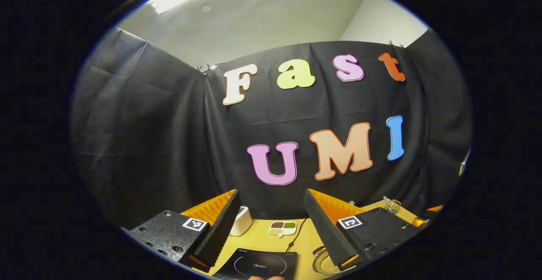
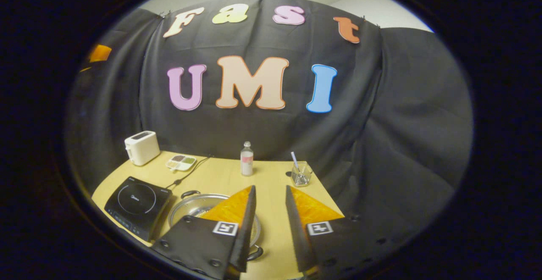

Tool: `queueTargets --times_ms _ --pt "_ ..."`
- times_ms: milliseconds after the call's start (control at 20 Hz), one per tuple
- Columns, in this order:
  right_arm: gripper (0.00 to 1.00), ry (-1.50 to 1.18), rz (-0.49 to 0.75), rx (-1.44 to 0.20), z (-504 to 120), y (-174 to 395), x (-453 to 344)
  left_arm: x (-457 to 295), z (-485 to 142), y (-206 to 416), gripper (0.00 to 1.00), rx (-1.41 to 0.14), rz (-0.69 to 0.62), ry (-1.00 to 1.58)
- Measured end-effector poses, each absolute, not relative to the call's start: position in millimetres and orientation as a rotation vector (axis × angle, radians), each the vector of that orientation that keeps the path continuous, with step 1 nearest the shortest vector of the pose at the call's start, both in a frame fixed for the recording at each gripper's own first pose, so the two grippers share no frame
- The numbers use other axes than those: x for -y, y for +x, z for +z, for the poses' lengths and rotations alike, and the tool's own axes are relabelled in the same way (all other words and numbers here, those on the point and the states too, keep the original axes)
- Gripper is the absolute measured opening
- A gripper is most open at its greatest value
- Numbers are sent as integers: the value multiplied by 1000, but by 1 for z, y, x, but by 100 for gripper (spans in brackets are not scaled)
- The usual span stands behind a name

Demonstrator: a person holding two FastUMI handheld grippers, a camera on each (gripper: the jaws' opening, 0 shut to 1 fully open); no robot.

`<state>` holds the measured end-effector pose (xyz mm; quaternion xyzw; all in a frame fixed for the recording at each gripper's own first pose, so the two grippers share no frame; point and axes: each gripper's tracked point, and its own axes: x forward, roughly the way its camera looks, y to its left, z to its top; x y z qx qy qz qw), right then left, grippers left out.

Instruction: First push the handle of the pot to place it horizontally, then grasp the pot with both hands and set it on the induction cooktop.

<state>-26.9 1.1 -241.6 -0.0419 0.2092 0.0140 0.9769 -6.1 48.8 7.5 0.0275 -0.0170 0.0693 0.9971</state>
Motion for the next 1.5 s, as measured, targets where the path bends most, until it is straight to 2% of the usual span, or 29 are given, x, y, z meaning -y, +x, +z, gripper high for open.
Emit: queueTargets --times_ms 100,200,700,800,950,1150,1300,1500 --pt "17 -99 17 -428 -249 -28 2 -51 6 -5 96 31 144 50" --pt "12 -81 52 -459 -264 -34 -8 -55 6 -6 96 29 153 50" --pt "14 -88 126 -686 -371 -74 -25 -68 1 -8 99 24 183 52" --pt "4 -58 144 -735 -374 -92 -26 -72 0 -8 99 20 190 52" --pt "1 -59 164 -799 -403 -101 -32 -77 -4 -9 96 10 200 52" --pt "4 -56 198 -909 -437 -126 -40 -85 -7 -13 96 0 218 52" --pt "1 -68 218 -978 -456 -141 -46 -92 -10 -16 96 -4 231 54" --pt "4 -88 259 -1020 -468 -149 -58 -98 -14 -20 96 -10 245 48"
